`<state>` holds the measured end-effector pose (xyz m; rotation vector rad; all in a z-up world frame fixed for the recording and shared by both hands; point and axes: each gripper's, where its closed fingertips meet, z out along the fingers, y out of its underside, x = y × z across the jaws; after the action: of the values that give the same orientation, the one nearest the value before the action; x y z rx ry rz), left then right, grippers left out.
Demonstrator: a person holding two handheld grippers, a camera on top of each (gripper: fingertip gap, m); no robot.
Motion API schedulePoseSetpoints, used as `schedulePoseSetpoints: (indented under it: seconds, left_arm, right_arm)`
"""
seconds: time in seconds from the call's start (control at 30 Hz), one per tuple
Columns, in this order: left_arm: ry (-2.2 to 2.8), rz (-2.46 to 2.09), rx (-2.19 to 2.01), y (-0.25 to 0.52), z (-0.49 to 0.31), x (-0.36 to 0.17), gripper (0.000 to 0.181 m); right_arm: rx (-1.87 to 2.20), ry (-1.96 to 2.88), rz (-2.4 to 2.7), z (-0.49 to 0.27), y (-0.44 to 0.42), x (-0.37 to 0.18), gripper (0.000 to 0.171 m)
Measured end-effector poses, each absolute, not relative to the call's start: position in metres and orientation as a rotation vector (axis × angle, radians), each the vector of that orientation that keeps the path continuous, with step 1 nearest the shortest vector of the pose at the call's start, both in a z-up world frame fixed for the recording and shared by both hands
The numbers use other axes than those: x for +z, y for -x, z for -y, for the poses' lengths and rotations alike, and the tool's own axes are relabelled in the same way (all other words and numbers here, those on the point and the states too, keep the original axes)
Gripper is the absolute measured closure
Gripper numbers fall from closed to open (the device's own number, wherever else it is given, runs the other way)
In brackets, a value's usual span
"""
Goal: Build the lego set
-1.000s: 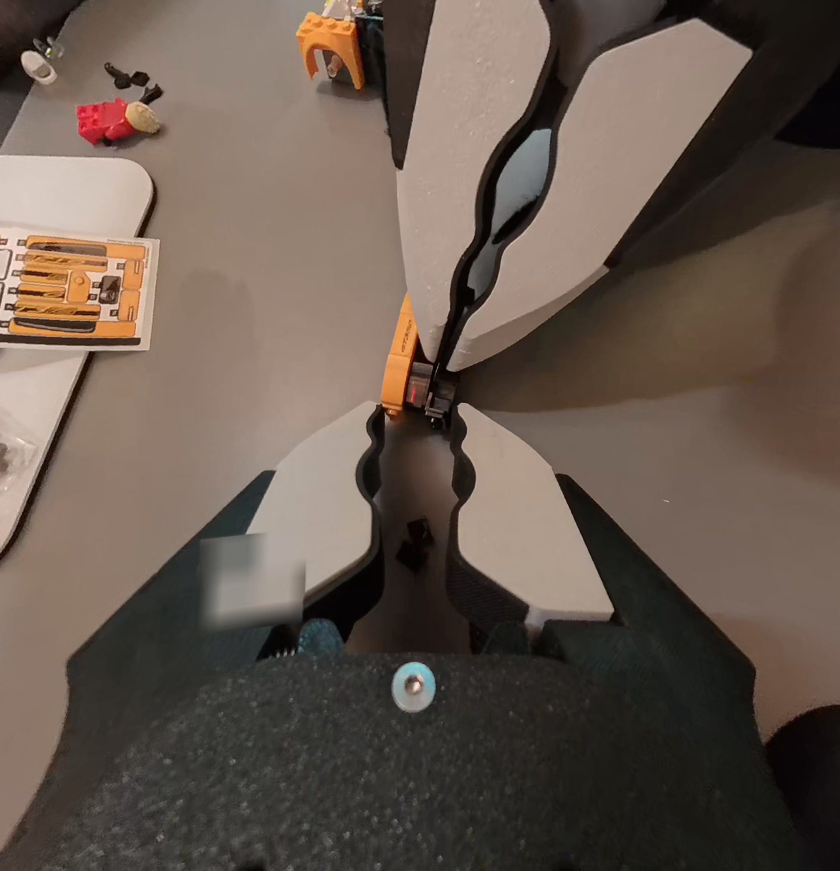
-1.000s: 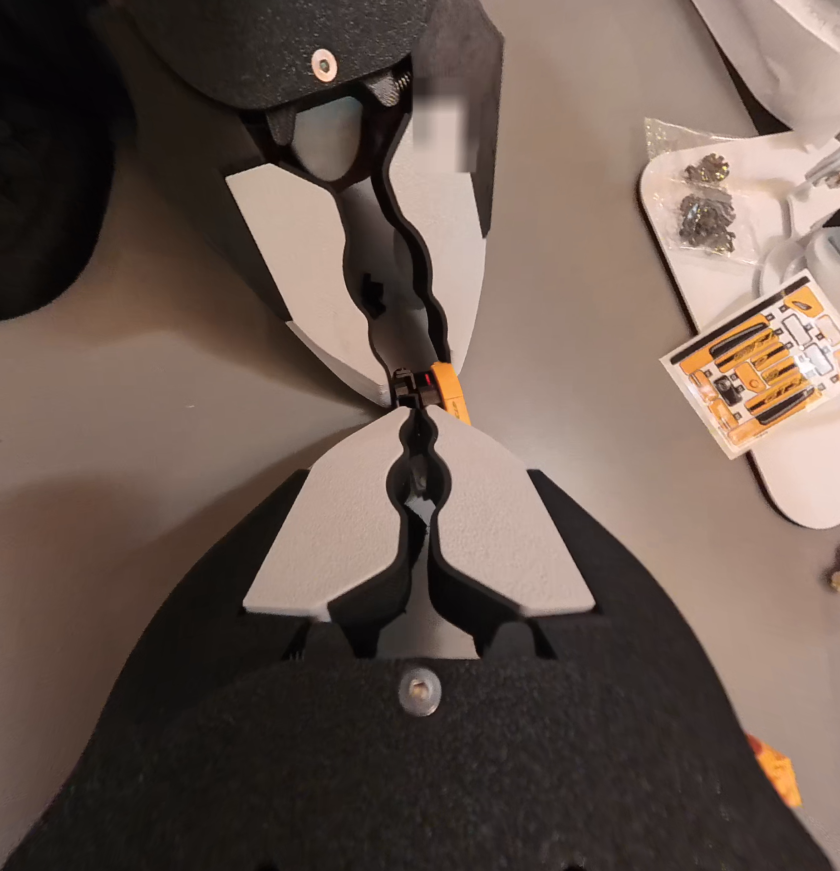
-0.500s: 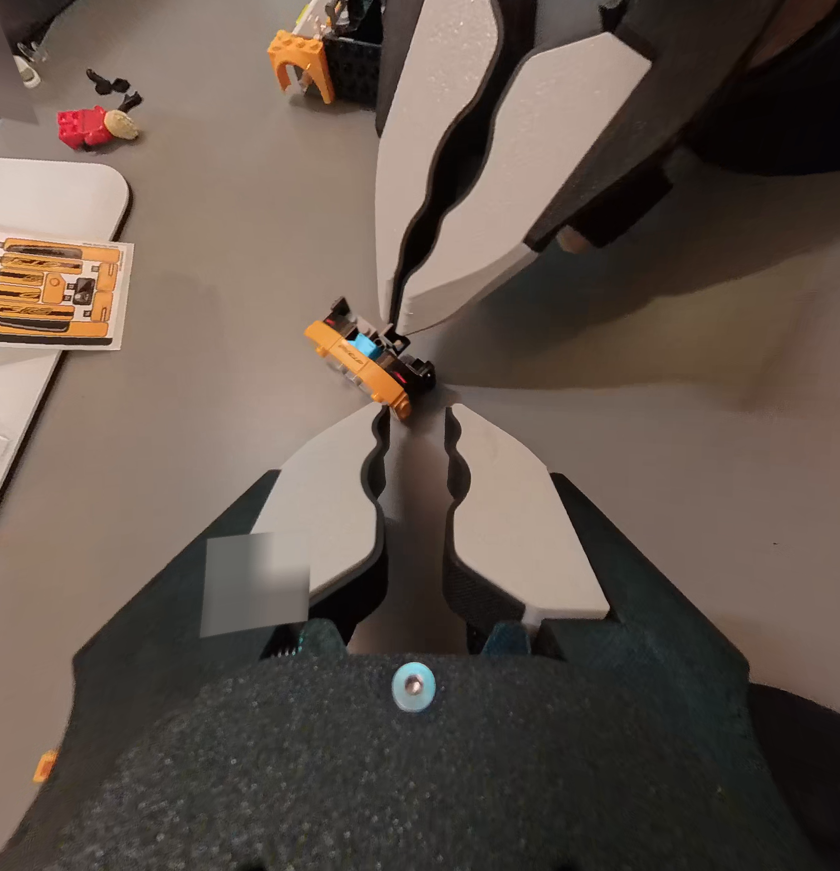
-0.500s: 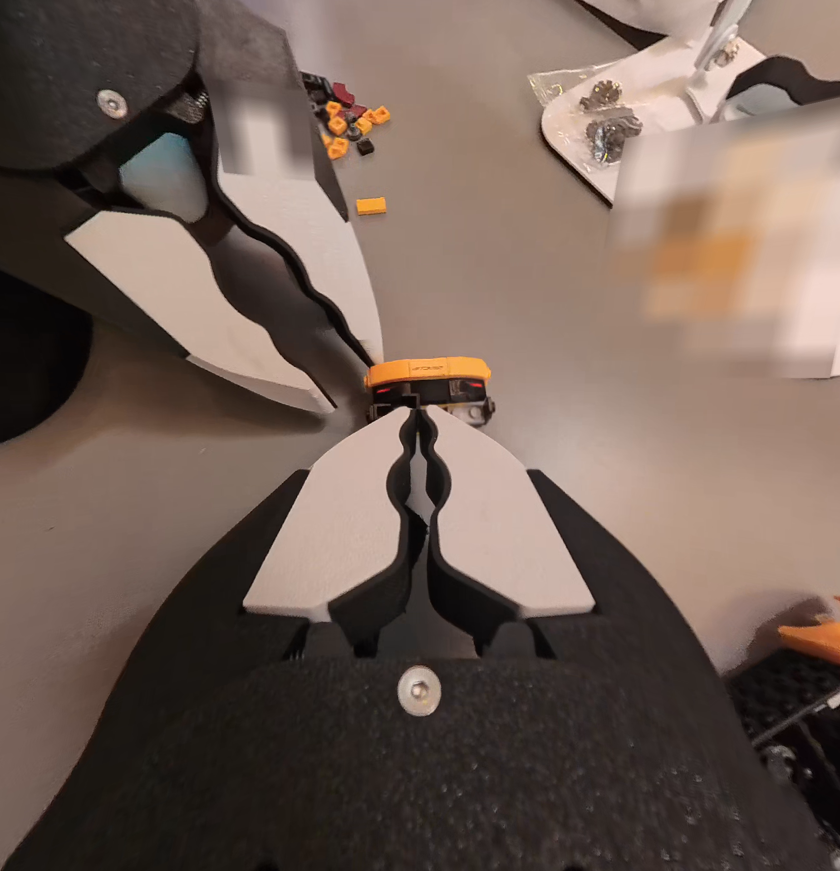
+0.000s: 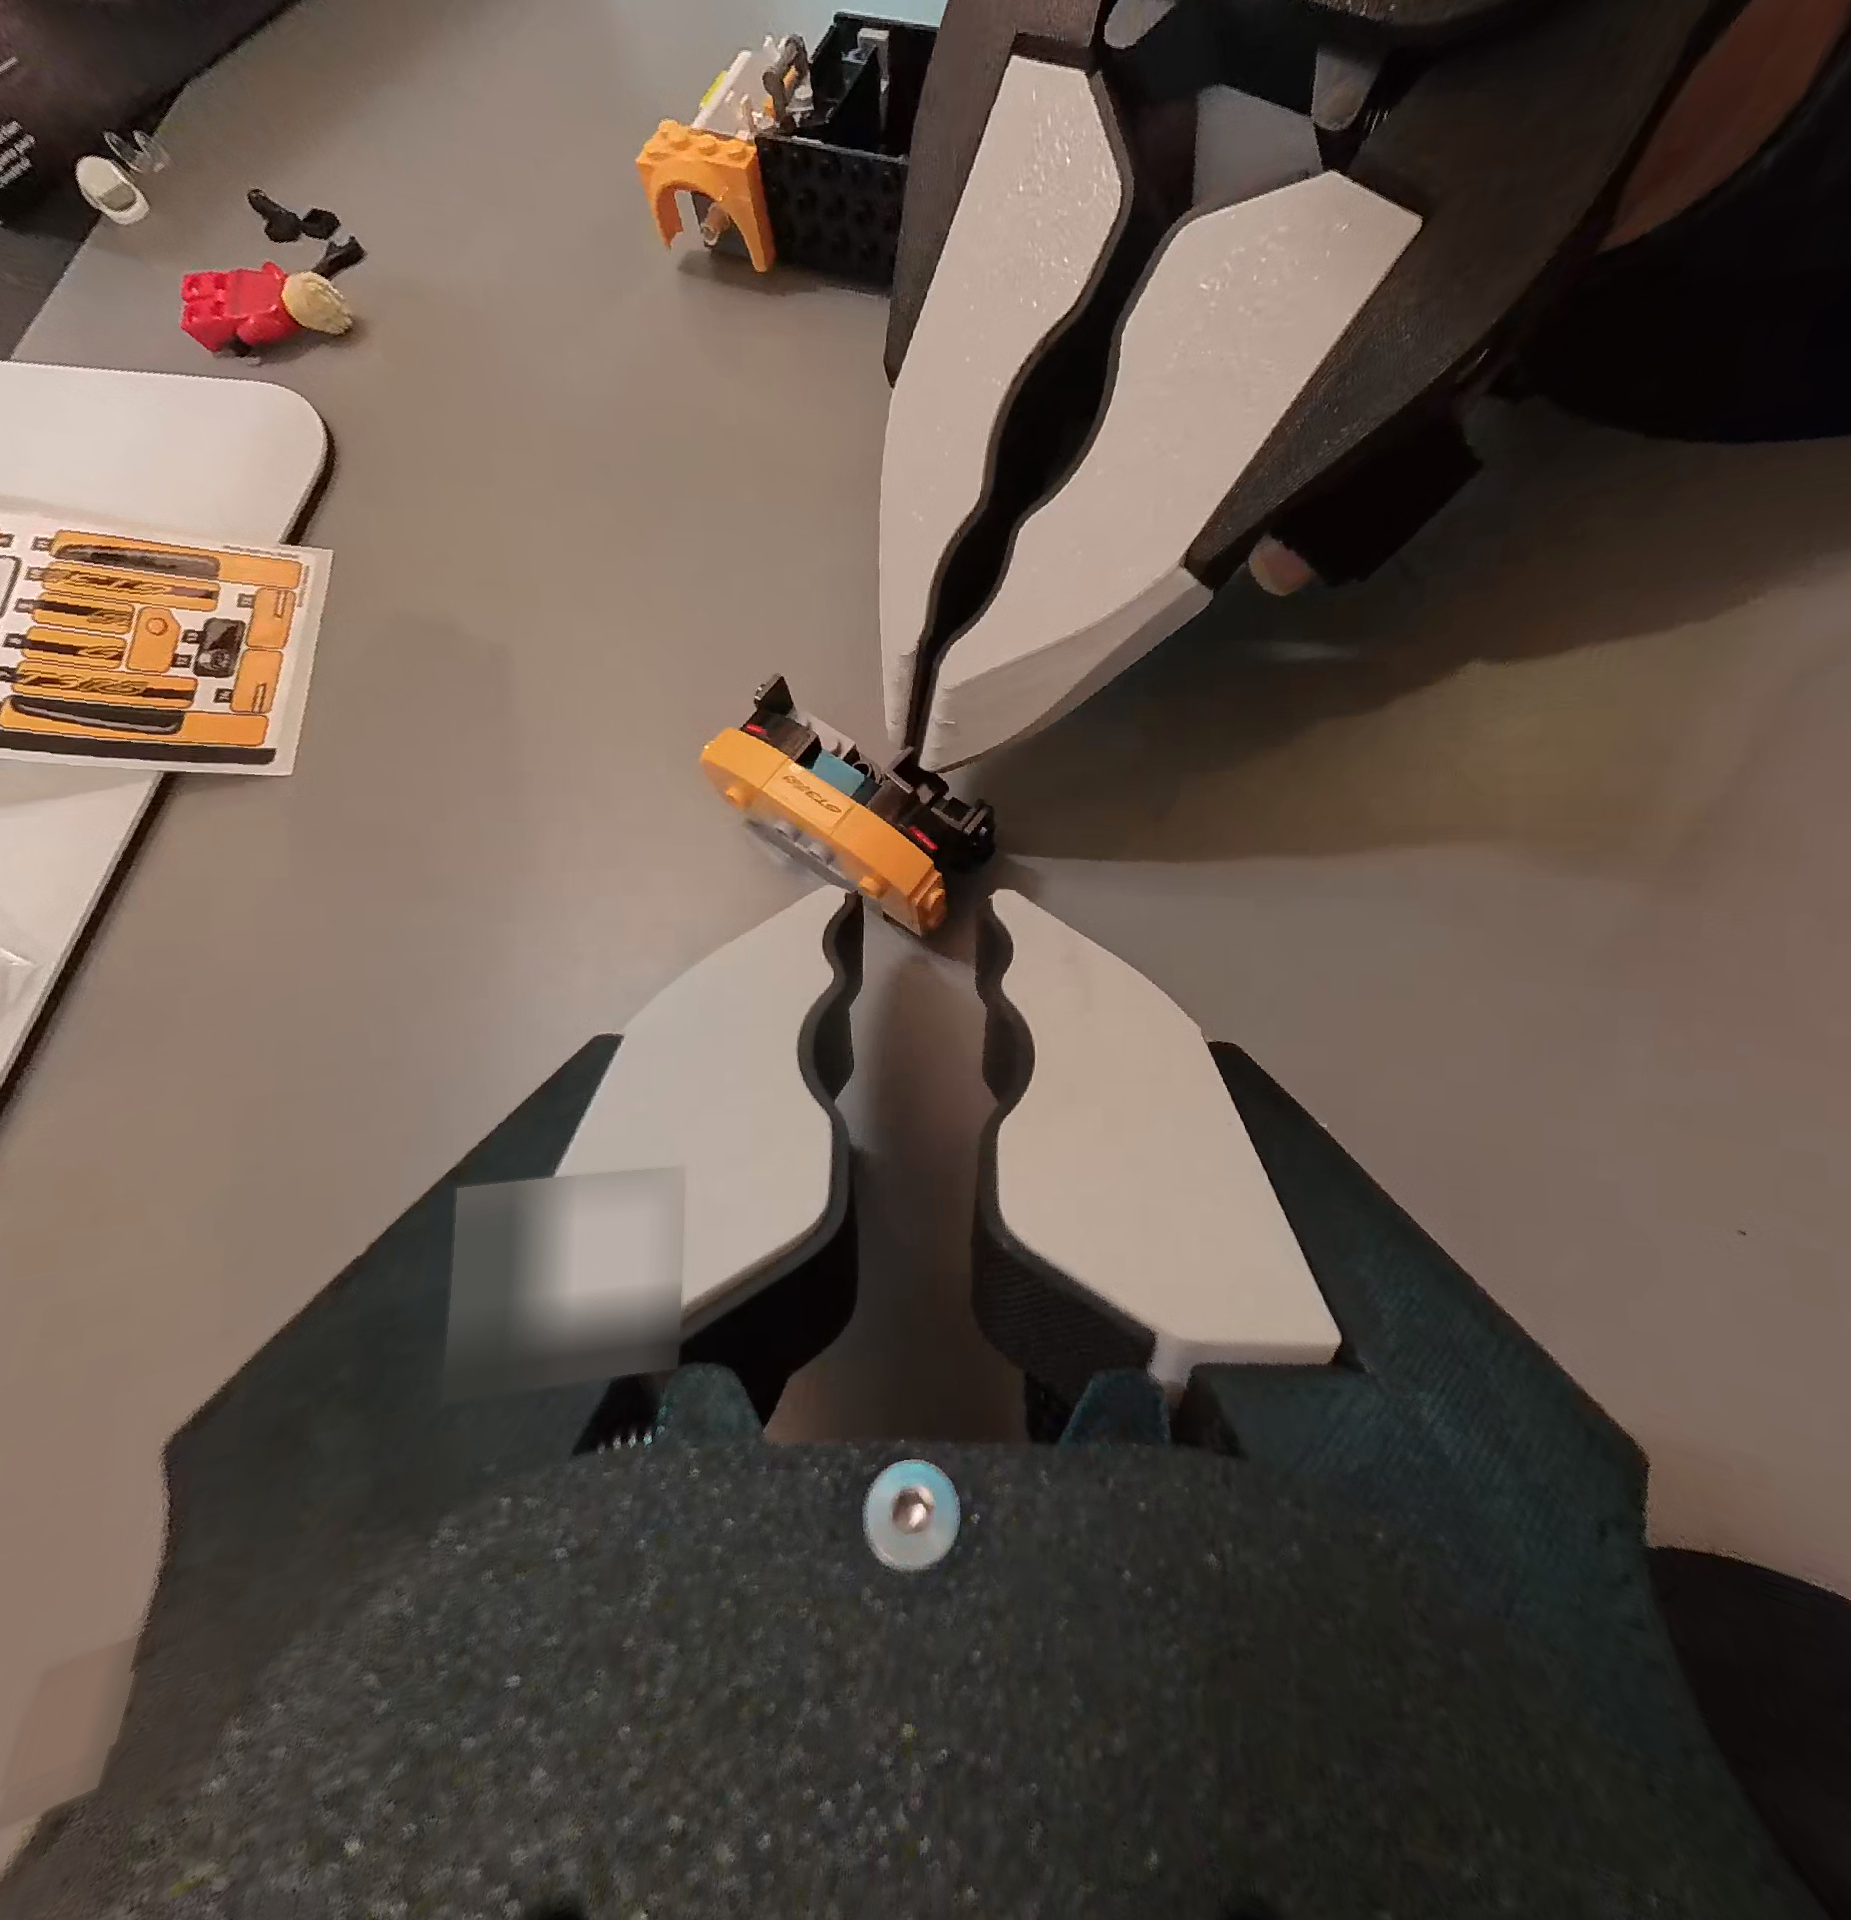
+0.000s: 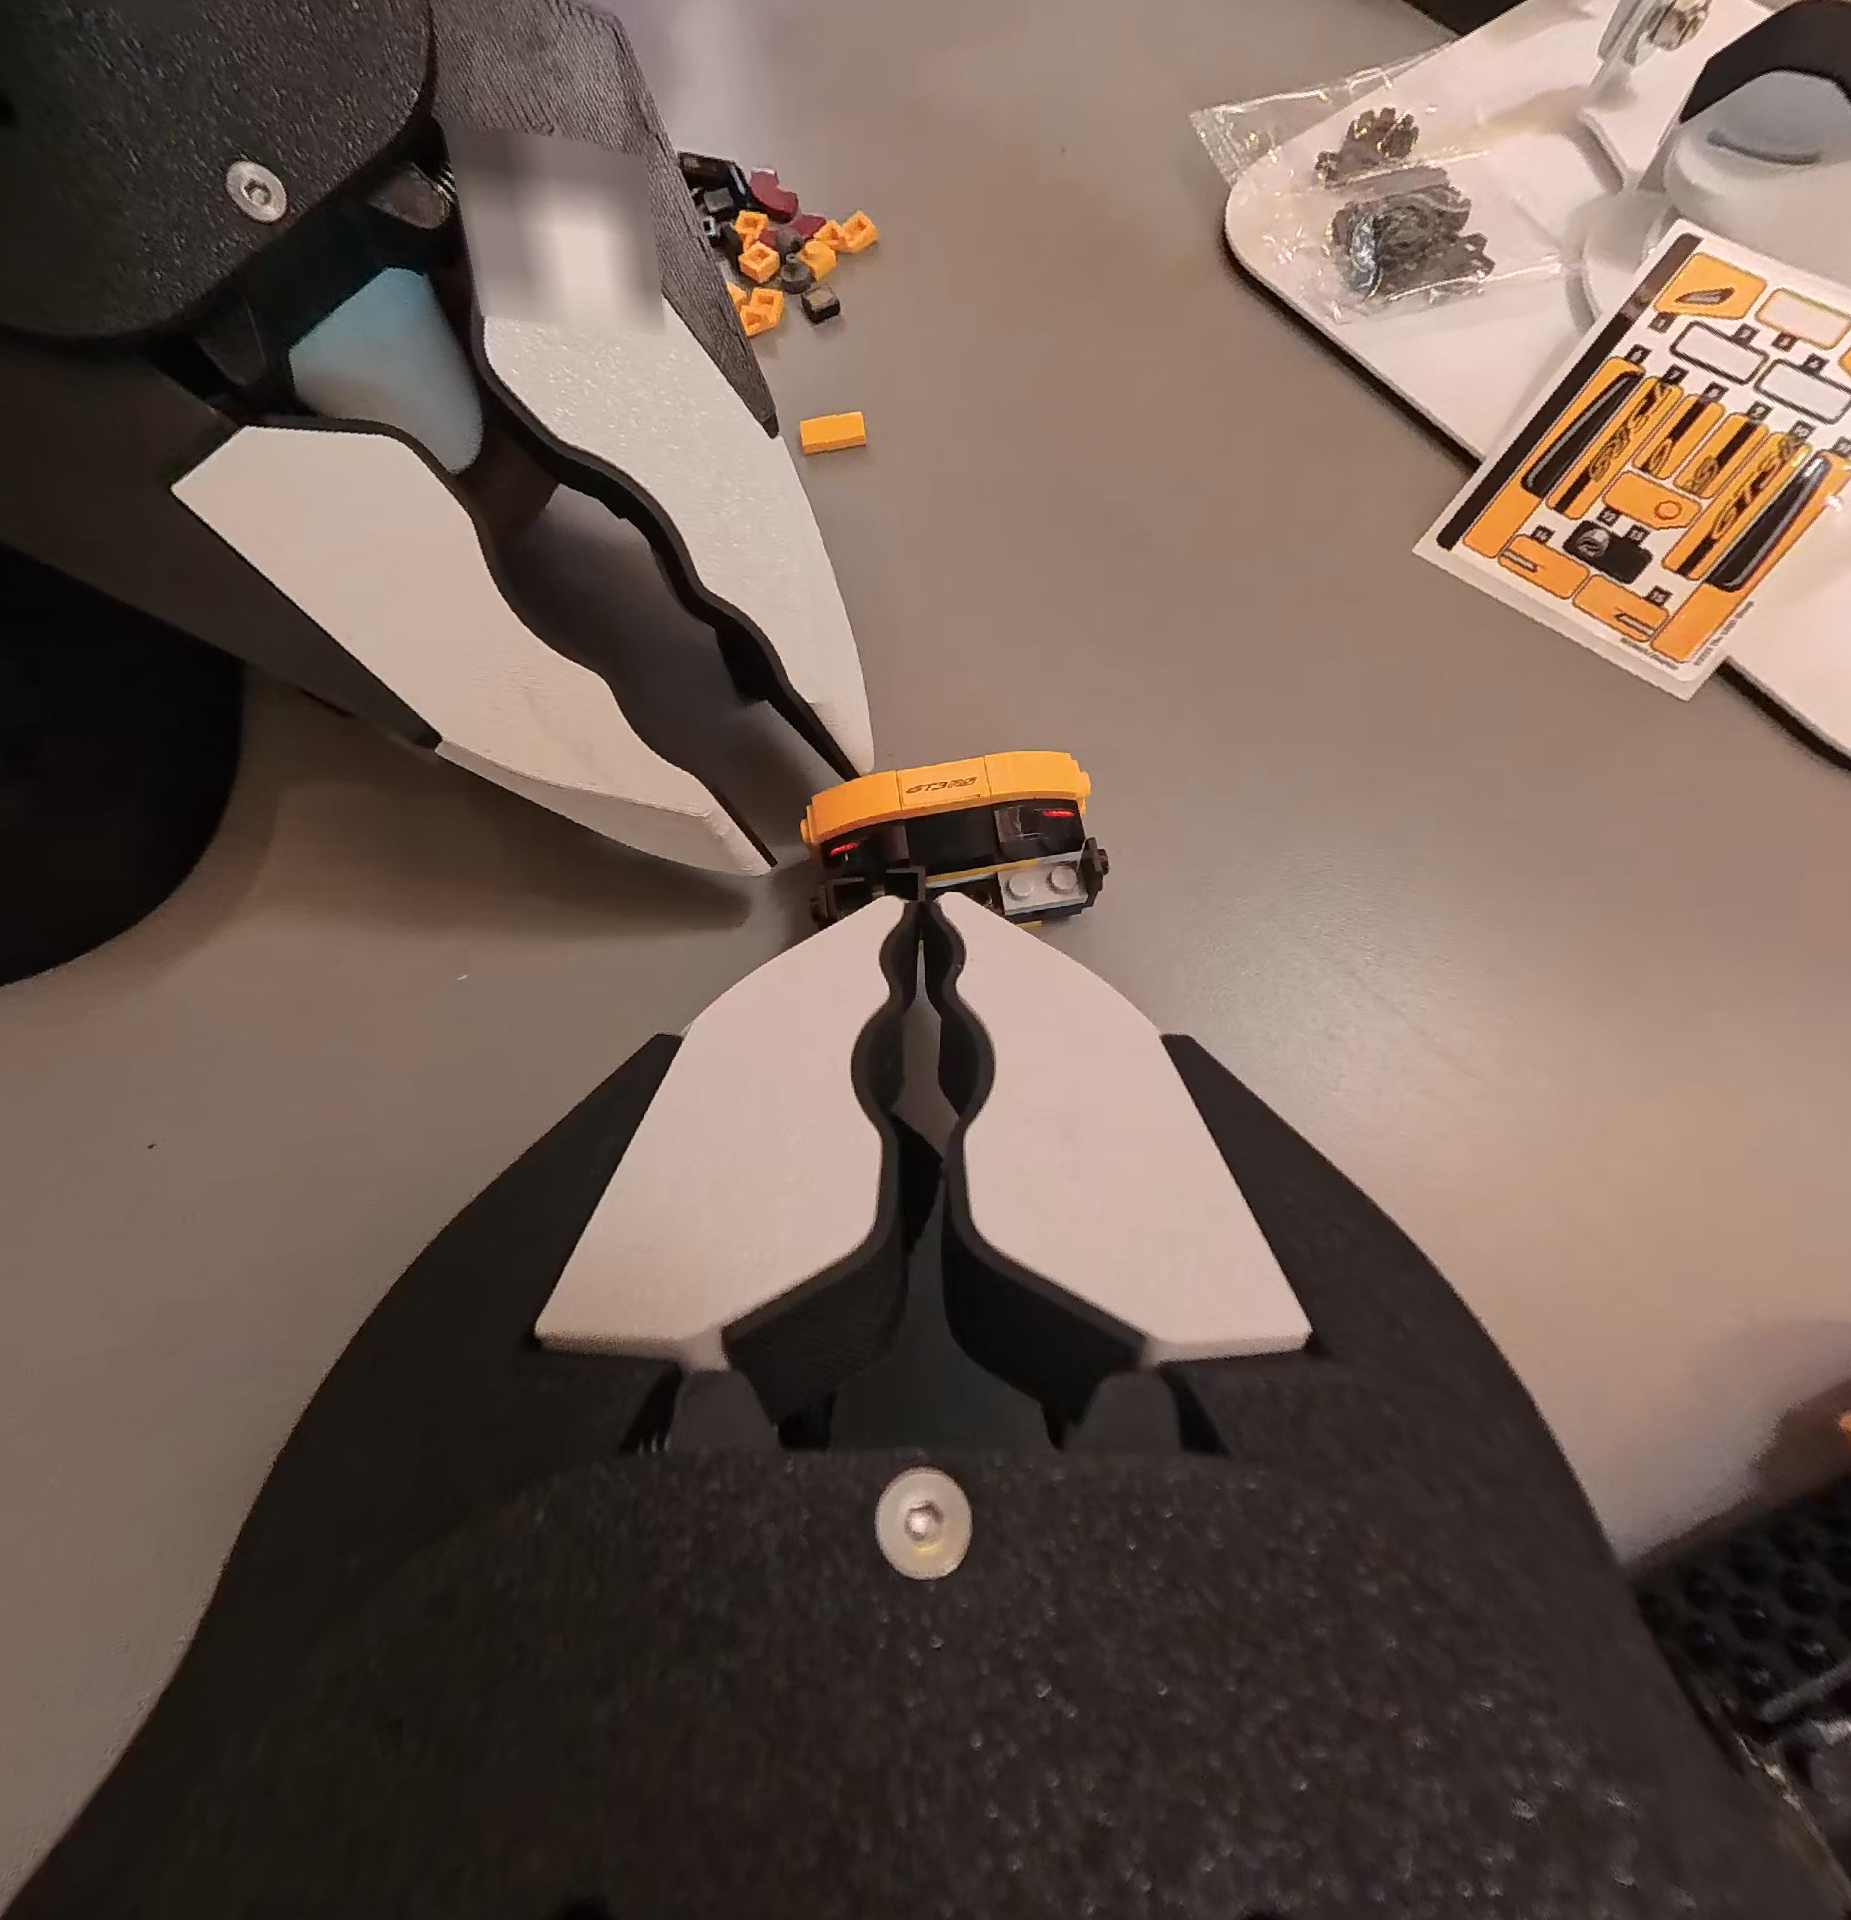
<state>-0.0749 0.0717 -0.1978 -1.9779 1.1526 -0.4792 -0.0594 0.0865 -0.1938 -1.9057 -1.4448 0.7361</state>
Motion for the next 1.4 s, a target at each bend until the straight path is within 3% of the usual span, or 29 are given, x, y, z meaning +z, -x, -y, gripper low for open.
schedulePoseSetpoints:
  seconds: [1.4]
  left_arm:
    - [1.958,-1.105,-0.357,0.082,-0.086,-0.197,0.164]
  right_arm:
    - [0.697,1.757,1.645,-0.089,0.05,-0.192,0.171]
